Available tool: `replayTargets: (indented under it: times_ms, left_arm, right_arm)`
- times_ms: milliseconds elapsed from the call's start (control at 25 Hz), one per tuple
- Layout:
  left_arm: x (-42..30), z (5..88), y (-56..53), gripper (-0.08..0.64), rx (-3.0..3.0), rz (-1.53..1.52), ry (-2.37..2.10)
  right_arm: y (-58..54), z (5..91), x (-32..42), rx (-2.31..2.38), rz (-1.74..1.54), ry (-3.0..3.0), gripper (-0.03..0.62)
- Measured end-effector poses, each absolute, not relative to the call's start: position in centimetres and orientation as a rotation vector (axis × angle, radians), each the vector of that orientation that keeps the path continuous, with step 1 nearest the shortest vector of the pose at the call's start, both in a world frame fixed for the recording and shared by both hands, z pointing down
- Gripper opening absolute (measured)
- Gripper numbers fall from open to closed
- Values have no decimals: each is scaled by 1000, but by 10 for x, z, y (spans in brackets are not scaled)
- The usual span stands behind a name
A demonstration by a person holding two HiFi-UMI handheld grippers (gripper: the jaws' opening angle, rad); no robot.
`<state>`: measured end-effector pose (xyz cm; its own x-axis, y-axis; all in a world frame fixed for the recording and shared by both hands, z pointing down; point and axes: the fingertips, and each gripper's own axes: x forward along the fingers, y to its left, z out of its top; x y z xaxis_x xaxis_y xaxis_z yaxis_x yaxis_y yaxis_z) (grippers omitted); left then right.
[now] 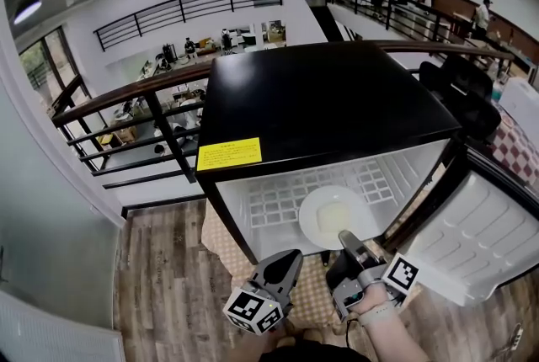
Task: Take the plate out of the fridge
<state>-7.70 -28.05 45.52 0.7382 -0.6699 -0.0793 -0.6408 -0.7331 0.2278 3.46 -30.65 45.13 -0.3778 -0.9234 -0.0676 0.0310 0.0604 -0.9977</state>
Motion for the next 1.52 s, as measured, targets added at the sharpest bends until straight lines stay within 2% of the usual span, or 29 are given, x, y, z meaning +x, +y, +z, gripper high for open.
replayTargets:
  times_ms: [1520]
  left_arm:
    - [-77, 460, -268, 11, 2751, -211, -1079]
  right_arm:
    - [-243, 472, 46, -903, -1448, 1573, 58]
